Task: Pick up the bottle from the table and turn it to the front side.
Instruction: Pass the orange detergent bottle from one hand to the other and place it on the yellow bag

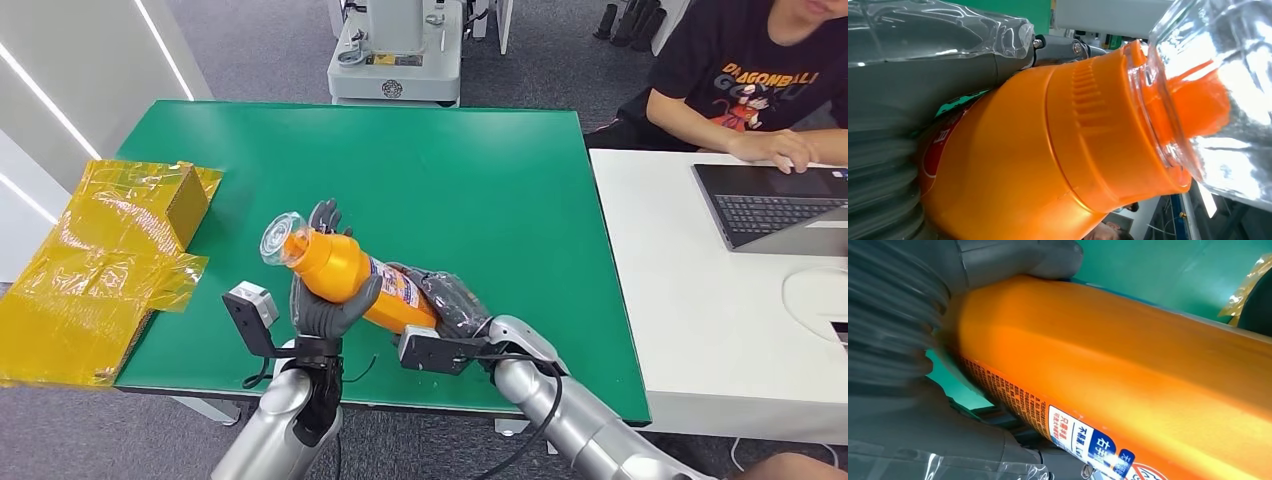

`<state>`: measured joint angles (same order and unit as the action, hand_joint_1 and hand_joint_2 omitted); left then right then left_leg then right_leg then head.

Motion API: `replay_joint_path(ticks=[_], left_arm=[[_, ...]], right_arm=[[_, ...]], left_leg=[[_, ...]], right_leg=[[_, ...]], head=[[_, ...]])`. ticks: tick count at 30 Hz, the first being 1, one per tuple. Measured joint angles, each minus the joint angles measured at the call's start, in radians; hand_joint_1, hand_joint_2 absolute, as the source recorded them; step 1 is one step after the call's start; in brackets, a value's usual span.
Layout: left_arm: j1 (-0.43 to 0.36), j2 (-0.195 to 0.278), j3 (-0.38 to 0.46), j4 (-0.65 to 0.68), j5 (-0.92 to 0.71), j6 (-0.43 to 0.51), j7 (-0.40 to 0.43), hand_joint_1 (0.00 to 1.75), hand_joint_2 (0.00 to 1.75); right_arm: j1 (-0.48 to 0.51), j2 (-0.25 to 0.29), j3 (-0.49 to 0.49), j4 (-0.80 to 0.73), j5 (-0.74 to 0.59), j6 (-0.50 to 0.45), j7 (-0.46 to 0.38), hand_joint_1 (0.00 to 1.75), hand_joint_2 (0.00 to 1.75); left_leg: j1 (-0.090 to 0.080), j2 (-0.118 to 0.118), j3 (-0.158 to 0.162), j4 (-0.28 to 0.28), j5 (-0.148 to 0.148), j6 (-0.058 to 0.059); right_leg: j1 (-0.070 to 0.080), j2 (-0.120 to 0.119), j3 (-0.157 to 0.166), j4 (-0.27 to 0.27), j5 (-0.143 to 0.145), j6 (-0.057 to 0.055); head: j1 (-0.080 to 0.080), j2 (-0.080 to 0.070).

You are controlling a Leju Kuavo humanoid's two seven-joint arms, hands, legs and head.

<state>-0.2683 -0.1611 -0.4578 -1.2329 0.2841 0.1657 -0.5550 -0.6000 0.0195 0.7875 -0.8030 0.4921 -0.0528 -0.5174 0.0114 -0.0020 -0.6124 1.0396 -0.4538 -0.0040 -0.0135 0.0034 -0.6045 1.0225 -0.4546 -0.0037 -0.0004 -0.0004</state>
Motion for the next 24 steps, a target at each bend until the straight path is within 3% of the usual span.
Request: replay_joint_path(ticks=[2,4,14,15,19,24], left_arm=[[0.003,0.0,0.0,0.0,-0.005,-0.002,0.0,1.57,1.75],[0.005,0.001,0.001,0.0,-0.009,-0.004,0.0,1.75,1.75],[0.016,0.001,0.019,-0.001,-0.016,-0.013,-0.003,1.75,1.75],[0.017,0.0,0.021,-0.001,-0.017,-0.013,-0.003,1.75,1.75],[0.018,-0.002,0.032,-0.001,-0.024,-0.017,-0.004,1.75,1.75],[0.016,-0.004,0.042,-0.001,-0.036,-0.019,-0.006,1.75,1.75]], right_arm=[[-0.004,0.0,0.003,0.006,0.0,0.004,-0.001,1.75,1.75],[-0.007,0.0,0.007,0.012,0.0,0.006,-0.001,1.75,1.75],[-0.021,0.003,0.019,0.032,0.0,0.012,-0.005,1.75,1.75],[-0.021,0.004,0.019,0.033,0.0,0.014,-0.007,1.68,1.75],[-0.021,0.011,0.02,0.037,-0.002,0.009,-0.016,0.0,1.75],[-0.008,0.026,0.019,0.036,-0.032,-0.082,-0.038,0.0,1.75]], left_leg=[[0.0,0.0,0.0,0.0,0.0,0.0],[0.0,0.0,0.0,0.0,0.0,0.0],[0.0,0.0,0.0,0.0,0.0,0.0],[0.0,0.0,0.0,0.0,0.0,0.0],[0.0,0.0,0.0,0.0,0.0,0.0],[0.0,0.0,0.0,0.0,0.0,0.0]], right_leg=[[0.0,0.0,0.0,0.0,0.0,0.0],[0.0,0.0,0.0,0.0,0.0,0.0],[0.0,0.0,0.0,0.0,0.0,0.0],[0.0,0.0,0.0,0.0,0.0,0.0],[0.0,0.0,0.0,0.0,0.0,0.0],[0.0,0.0,0.0,0.0,0.0,0.0]], head=[[0.0,0.0],[0.0,0.0],[0.0,0.0],[0.0,0.0],[0.0,0.0],[0.0,0.0]])
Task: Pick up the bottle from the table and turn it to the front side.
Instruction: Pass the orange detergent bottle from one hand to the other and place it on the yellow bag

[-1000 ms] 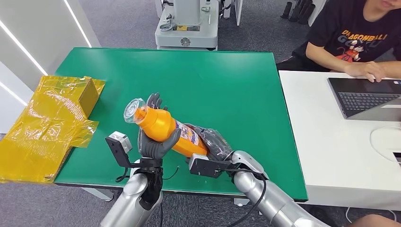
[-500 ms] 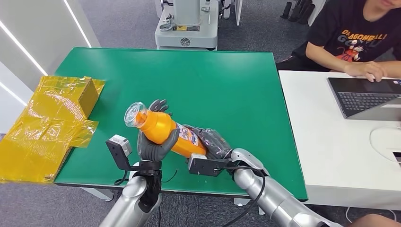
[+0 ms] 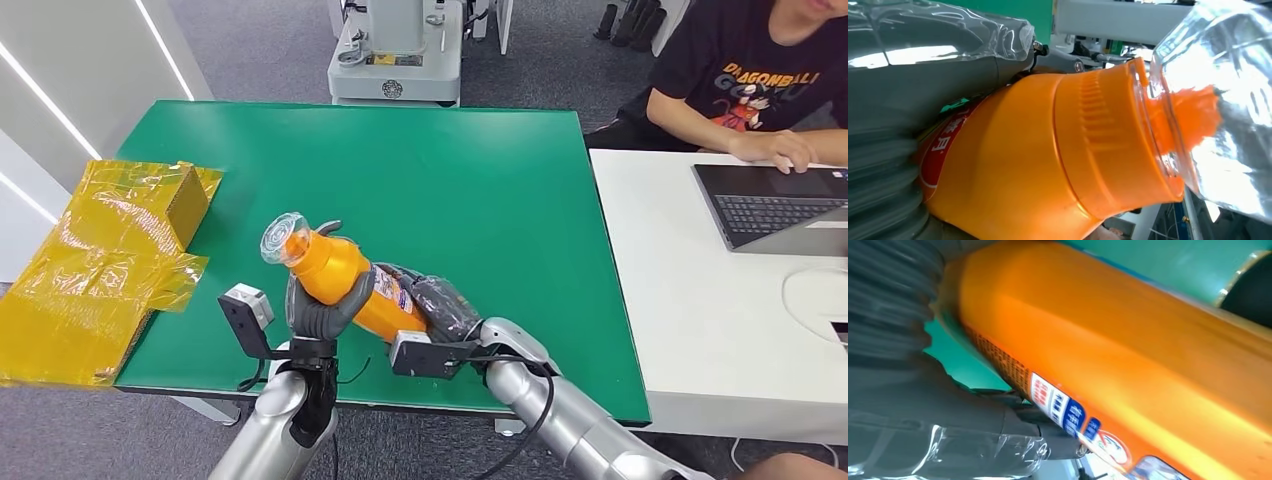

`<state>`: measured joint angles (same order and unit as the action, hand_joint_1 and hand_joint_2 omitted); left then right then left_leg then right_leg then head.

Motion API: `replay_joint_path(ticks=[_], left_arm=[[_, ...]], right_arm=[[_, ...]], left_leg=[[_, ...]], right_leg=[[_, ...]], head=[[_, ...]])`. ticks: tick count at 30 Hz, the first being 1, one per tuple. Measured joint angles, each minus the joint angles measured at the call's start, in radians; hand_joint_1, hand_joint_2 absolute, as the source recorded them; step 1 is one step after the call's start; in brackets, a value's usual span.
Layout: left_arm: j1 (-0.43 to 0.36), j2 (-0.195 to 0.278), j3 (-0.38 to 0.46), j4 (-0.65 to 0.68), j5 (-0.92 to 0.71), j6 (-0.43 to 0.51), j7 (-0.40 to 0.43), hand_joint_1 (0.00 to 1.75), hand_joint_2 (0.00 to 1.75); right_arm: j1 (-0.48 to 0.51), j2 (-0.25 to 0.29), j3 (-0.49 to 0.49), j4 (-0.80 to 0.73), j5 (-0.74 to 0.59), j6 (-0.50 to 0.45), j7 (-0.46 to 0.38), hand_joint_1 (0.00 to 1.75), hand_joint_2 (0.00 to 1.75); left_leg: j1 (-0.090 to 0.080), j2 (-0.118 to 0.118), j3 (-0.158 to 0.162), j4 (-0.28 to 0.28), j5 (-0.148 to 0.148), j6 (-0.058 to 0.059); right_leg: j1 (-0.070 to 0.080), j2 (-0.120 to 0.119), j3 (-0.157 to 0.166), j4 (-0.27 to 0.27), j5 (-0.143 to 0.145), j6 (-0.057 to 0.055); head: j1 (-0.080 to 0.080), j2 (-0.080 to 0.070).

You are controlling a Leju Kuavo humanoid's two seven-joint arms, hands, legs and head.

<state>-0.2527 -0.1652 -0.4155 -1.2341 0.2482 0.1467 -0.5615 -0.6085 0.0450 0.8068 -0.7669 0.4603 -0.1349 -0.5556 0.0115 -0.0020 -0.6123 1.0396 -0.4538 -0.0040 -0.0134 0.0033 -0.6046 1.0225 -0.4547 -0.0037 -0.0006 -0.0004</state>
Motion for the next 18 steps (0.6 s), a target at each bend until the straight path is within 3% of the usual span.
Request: replay_joint_path(ticks=[5,10,13,18], left_arm=[[-0.014,-0.004,0.006,-0.003,-0.009,0.005,-0.014,1.75,1.75],[-0.017,-0.005,0.006,-0.002,-0.012,0.012,-0.009,1.75,1.75],[-0.019,-0.005,0.006,-0.002,-0.013,0.019,-0.011,1.75,1.75],[-0.019,-0.005,0.005,-0.002,-0.033,0.034,-0.012,1.75,1.75]], right_arm=[[0.07,0.018,-0.05,-0.084,-0.143,-0.264,-0.123,0.0,1.75],[0.166,0.023,-0.116,-0.281,-0.361,-0.47,-0.145,0.0,1.75],[0.22,0.023,-0.137,-0.382,-0.412,-0.521,-0.145,0.0,1.75],[0.334,0.038,-0.186,-0.55,-0.384,-0.561,-0.145,0.0,1.75]], left_leg=[[0.0,-0.001,0.0,0.0,0.0,0.0],[0.0,-0.001,-0.001,0.0,0.0,0.0],[0.0,0.0,-0.001,0.0,0.0,0.0],[0.0,-0.001,-0.001,0.0,0.0,0.0]], right_leg=[[0.0,-0.001,0.0,0.0,0.0,0.0],[0.0,-0.001,0.0,0.0,-0.001,0.0],[0.0,0.0,-0.001,0.0,0.0,0.0],[0.0,-0.001,-0.001,0.0,-0.001,0.0]], head=[[0.0,0.0],[0.0,0.0],[0.0,0.0],[0.0,0.0]])
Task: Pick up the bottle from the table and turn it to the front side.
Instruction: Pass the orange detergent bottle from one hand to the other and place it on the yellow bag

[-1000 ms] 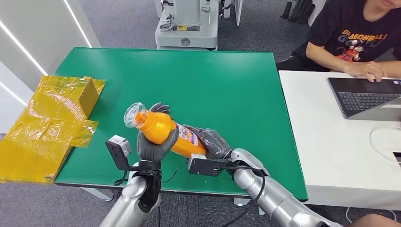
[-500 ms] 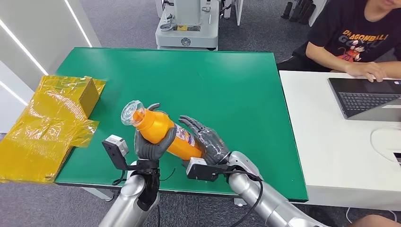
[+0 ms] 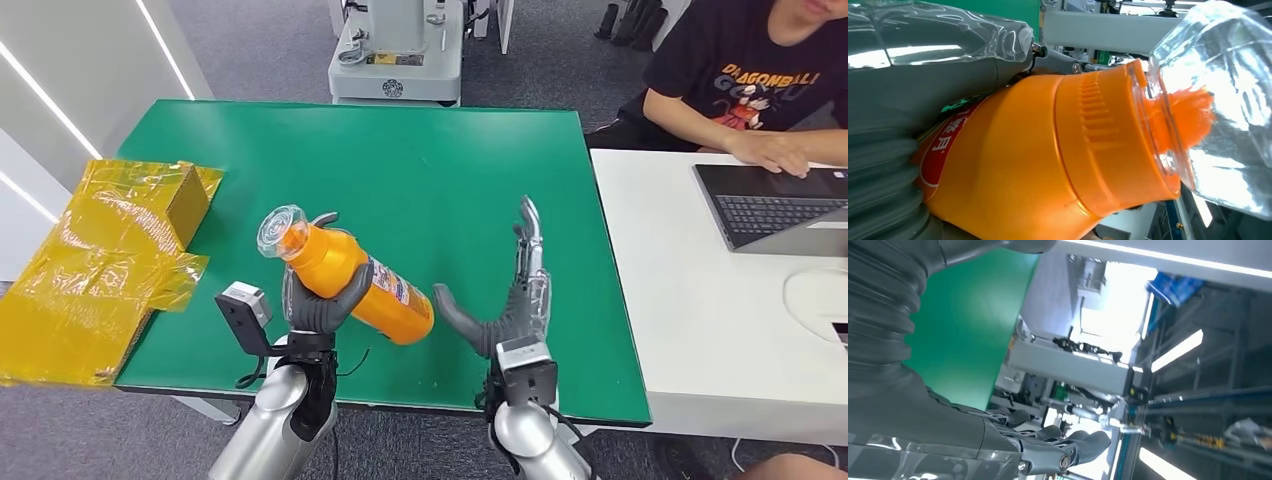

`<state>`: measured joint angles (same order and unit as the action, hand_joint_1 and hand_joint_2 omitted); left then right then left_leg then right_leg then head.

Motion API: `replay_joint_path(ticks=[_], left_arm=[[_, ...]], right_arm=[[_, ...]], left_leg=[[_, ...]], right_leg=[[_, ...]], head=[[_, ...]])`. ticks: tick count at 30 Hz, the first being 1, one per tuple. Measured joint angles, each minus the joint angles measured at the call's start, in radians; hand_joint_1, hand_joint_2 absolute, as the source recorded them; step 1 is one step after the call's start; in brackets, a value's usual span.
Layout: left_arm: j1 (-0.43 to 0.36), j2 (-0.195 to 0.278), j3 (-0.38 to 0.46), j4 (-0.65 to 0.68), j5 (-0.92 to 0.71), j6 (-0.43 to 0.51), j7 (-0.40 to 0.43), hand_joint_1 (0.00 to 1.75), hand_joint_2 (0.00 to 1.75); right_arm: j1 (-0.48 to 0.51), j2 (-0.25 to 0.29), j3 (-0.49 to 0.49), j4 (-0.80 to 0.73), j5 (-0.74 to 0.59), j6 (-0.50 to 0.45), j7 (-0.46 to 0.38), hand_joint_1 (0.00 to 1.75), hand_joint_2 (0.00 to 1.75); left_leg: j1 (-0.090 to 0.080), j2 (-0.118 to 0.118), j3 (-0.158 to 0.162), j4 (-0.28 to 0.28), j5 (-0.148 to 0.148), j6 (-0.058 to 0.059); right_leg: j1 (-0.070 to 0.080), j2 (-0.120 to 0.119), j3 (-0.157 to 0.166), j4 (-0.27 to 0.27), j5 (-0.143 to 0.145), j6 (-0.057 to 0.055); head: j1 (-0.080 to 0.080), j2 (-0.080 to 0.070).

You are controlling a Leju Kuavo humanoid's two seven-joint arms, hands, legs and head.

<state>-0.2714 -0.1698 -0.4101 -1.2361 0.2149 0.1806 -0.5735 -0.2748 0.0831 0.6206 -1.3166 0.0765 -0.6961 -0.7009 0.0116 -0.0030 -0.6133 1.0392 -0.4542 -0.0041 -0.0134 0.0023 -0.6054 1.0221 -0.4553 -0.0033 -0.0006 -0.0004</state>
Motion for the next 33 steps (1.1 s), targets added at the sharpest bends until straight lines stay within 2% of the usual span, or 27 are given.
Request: replay_joint_path(ticks=[4,8,15,18,21,25,28,33], left_arm=[[-0.002,0.007,0.001,-0.001,-0.047,0.013,0.015,1.75,1.75],[-0.009,0.033,0.007,-0.006,-0.141,0.034,0.032,1.75,1.75],[-0.017,0.153,0.043,-0.053,-0.412,0.092,0.099,1.75,1.75],[-0.026,0.223,0.05,-0.07,-0.538,0.098,0.146,1.75,1.75],[-0.065,0.33,0.051,-0.085,-0.698,0.069,0.197,1.75,1.75],[-0.158,0.467,0.049,-0.082,-0.818,-0.068,0.231,1.75,1.75],[-0.275,0.56,0.017,-0.028,-0.881,-0.207,0.211,1.75,1.75],[-0.41,0.63,-0.06,0.092,-0.922,-0.261,0.175,1.75,1.75]], right_arm=[[0.088,0.03,-0.054,-0.105,0.01,-0.001,0.0,0.0,1.75],[0.154,0.058,-0.088,-0.167,0.017,-0.001,0.007,0.0,1.75],[0.217,0.066,-0.098,-0.216,-0.002,-0.001,0.001,0.0,1.75],[0.23,0.066,-0.1,-0.229,-0.008,-0.001,0.001,0.0,1.75],[0.246,0.065,-0.101,-0.246,-0.02,-0.001,0.001,0.0,1.75],[0.257,0.065,-0.101,-0.257,-0.031,-0.001,0.001,0.0,1.75],[0.257,0.063,-0.099,-0.259,-0.037,0.002,0.001,0.0,1.75],[0.257,0.062,-0.097,-0.261,-0.038,0.005,0.001,0.0,1.75]], left_leg=[[0.0,0.0,0.0,0.0,0.0,0.0],[0.0,0.0,0.0,-0.001,0.0,0.0],[0.0,0.001,0.001,-0.001,0.0,0.0],[0.001,0.002,0.001,-0.001,0.0,0.0],[0.001,0.002,0.001,-0.001,0.001,-0.001],[0.002,0.002,0.0,-0.002,0.002,-0.003],[0.002,0.002,0.0,-0.002,0.003,-0.004],[0.001,0.003,0.0,-0.001,0.003,-0.004]], right_leg=[[0.0,0.0,0.0,0.0,0.0,0.0],[0.0,0.0,0.0,0.0,0.0,0.0],[0.0,0.001,0.0,0.001,-0.001,0.0],[0.0,0.001,0.0,0.001,-0.001,-0.001],[0.001,0.002,-0.001,0.001,-0.001,-0.001],[0.001,0.002,-0.002,0.002,0.0,-0.002],[0.001,0.002,-0.003,0.002,0.0,-0.002],[0.001,0.003,-0.003,0.002,0.001,-0.003]], head=[[0.0,0.0],[0.0,0.0],[0.0,0.0],[0.0,0.0],[0.0,0.0],[0.0,0.0],[0.0,0.0],[0.0,0.0]])
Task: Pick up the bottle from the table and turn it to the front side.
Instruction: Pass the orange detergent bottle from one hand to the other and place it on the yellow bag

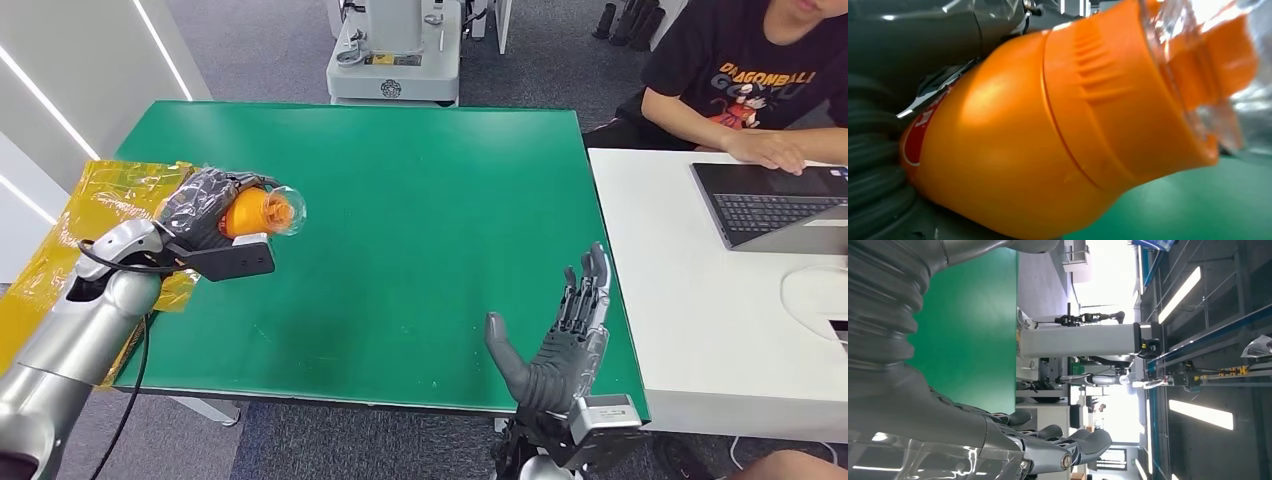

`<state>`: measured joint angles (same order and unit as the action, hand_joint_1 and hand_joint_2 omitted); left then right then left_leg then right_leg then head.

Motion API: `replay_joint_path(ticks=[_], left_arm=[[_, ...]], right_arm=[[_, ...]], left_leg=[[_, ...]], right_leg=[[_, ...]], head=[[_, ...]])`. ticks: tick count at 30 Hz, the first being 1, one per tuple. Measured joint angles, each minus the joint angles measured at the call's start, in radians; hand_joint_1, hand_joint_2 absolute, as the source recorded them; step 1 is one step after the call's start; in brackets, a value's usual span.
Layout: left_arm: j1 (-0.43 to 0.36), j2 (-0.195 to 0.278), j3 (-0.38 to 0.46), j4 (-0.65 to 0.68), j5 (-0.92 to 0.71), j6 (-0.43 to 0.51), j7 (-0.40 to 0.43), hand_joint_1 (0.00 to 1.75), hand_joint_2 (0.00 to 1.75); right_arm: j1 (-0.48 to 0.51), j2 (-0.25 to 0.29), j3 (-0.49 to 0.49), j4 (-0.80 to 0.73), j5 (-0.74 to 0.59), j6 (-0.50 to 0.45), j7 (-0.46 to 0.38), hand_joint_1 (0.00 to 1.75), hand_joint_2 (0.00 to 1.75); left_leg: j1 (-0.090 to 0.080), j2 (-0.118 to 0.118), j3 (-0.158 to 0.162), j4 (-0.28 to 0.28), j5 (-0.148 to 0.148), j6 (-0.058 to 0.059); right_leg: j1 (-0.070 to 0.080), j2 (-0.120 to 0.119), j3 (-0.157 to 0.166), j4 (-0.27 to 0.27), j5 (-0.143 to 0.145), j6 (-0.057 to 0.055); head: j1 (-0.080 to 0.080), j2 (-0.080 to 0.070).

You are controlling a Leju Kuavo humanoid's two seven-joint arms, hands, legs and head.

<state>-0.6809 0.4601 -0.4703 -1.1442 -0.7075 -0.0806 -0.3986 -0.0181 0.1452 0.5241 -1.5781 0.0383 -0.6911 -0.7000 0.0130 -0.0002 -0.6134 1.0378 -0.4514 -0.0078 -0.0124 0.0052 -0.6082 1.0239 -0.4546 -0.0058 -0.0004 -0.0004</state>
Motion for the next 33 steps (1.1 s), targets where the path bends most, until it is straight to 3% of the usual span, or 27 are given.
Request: replay_joint_path(ticks=[4,8,14,22,33], left_arm=[[-0.1,0.012,-0.083,0.118,-0.079,-0.049,-0.014,1.75,1.75],[-0.203,-0.025,-0.221,0.332,-0.207,0.017,-0.027,1.75,1.75],[-0.237,-0.077,-0.359,0.58,-0.262,0.051,0.001,1.75,1.75],[-0.196,-0.083,-0.413,0.751,-0.29,0.1,0.091,1.75,1.75],[-0.188,-0.06,-0.417,0.812,-0.293,0.118,0.128,1.75,1.75]], right_arm=[[0.0,0.0,0.001,-0.01,0.01,0.001,0.0,0.0,1.75],[0.0,0.0,0.002,-0.025,0.016,0.01,0.0,0.0,1.75],[0.008,0.0,0.01,-0.05,0.034,0.009,0.0,0.0,1.75],[0.035,-0.005,0.017,-0.062,0.04,-0.004,0.0,0.0,1.75],[0.071,-0.025,0.024,-0.089,0.051,-0.005,0.0,0.0,1.75]], left_leg=[[0.0,-0.001,0.0,0.0,0.0,0.0],[-0.001,0.0,0.0,0.0,0.0,0.0],[-0.001,0.003,0.0,0.0,0.0,0.0],[0.0,0.003,0.0,-0.001,-0.001,0.0],[-0.001,0.002,0.001,-0.001,-0.001,0.0]], right_leg=[[0.0,-0.001,-0.001,0.0,0.0,0.0],[-0.001,0.0,0.0,0.0,0.0,0.0],[-0.001,0.004,-0.001,0.0,0.0,0.0],[0.0,0.003,-0.002,0.0,0.0,-0.001],[0.0,0.003,0.0,0.0,0.0,0.0]], head=[[0.0,0.0],[0.0,0.0],[0.0,0.0],[0.0,0.0],[0.0,0.0]])
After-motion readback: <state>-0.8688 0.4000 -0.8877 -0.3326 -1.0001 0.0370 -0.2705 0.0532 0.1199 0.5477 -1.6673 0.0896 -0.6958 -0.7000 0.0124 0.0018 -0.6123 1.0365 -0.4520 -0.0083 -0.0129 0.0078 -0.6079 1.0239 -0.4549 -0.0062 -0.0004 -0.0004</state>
